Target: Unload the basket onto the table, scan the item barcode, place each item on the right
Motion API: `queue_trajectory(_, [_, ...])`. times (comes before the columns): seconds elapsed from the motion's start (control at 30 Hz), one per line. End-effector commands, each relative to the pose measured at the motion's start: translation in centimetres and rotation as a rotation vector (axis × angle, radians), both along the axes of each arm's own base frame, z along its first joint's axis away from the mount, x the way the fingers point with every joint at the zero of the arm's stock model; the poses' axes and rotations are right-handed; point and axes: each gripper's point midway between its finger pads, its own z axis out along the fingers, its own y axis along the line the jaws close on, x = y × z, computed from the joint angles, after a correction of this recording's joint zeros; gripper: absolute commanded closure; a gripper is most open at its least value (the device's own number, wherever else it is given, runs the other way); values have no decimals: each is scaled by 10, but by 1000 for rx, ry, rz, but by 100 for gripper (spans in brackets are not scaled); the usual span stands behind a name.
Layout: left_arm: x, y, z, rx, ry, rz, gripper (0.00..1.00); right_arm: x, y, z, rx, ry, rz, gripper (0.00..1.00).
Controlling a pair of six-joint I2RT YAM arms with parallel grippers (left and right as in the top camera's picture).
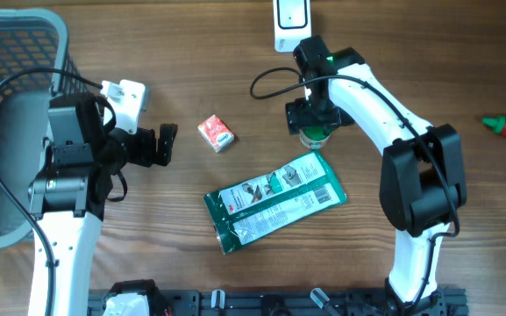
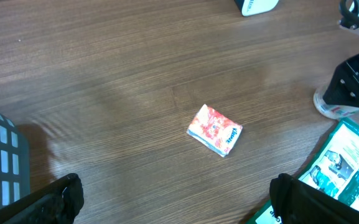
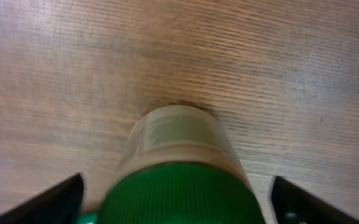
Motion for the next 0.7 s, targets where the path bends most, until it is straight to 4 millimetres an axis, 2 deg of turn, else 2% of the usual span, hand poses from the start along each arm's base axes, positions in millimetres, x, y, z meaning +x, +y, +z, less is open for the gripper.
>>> queue_trajectory(0.0, [0,-1,-3,-20,9,-1,0,5,-1,18,-31,-18,125,0])
queue_trajectory(0.1, [-1,-1,-3,-20,9,-2,0,7,2,44,-13,-33,91,0])
queue_trajectory(0.2, [0,-1,-3,-20,9,-2,0,16,6,79,30,-96,-75,0])
queue_trajectory(0.27, [-1,-1,-3,-20,9,-2,0,19,6,99,70,-126,-297,0])
queue_trajectory(0.33, [0,-1,-3,-20,9,-2,0,11,-2,114,108,-114,-667,0])
queue_trajectory(0.43, [0,-1,-3,-20,9,-1,0,-9,-12,117,117,-30,-1125,0])
queue_trajectory(0.5, [0,-1,-3,-20,9,-2,0,-23,-11,112,109,63,-1396,0])
queue_trajectory(0.6, [0,-1,-3,-20,9,-2,0,-26,-2,102,127,121,-1597,0])
queue_trajectory(0.67, [0,-1,-3,-20,9,-1,0,-22,1,91,144,124,-1667,0])
